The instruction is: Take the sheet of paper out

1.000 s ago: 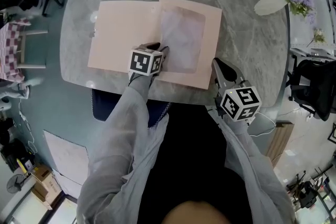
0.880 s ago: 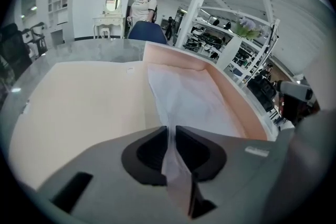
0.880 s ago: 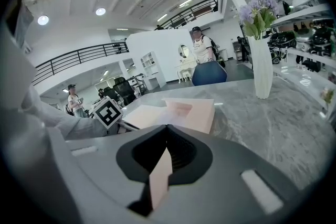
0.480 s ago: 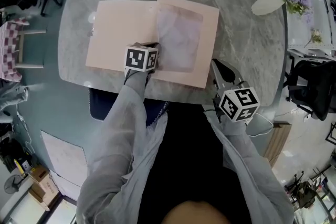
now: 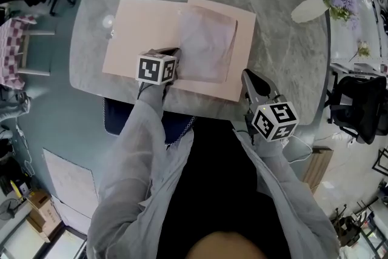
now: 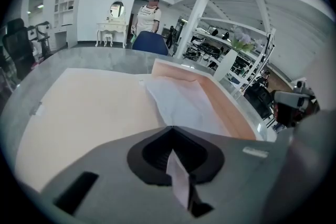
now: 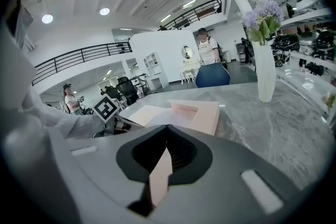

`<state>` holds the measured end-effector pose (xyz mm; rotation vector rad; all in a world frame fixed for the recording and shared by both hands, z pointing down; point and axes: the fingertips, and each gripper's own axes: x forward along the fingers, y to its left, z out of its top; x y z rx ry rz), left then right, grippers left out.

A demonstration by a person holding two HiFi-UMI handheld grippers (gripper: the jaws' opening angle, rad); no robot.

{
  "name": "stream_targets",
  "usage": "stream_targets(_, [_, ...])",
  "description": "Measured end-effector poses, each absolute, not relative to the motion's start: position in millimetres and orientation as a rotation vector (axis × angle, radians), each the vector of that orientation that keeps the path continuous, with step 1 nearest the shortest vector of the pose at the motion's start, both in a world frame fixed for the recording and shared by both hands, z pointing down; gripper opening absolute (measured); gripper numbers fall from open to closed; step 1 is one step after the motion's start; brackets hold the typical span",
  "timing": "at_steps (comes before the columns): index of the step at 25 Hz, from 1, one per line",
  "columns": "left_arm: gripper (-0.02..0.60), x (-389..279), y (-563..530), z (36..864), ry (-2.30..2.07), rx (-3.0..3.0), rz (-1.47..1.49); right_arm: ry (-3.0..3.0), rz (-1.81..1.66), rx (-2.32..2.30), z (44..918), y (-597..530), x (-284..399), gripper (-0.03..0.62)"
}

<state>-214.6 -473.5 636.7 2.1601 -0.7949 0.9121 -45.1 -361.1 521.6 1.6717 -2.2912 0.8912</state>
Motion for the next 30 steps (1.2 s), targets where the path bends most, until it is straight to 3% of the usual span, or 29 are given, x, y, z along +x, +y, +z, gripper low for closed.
stream_targets(30, [-0.002, -292, -464, 576, -1.098, 2.139, 0.705, -2.408, 0.808, 1.58, 489, -356, -83, 0.014])
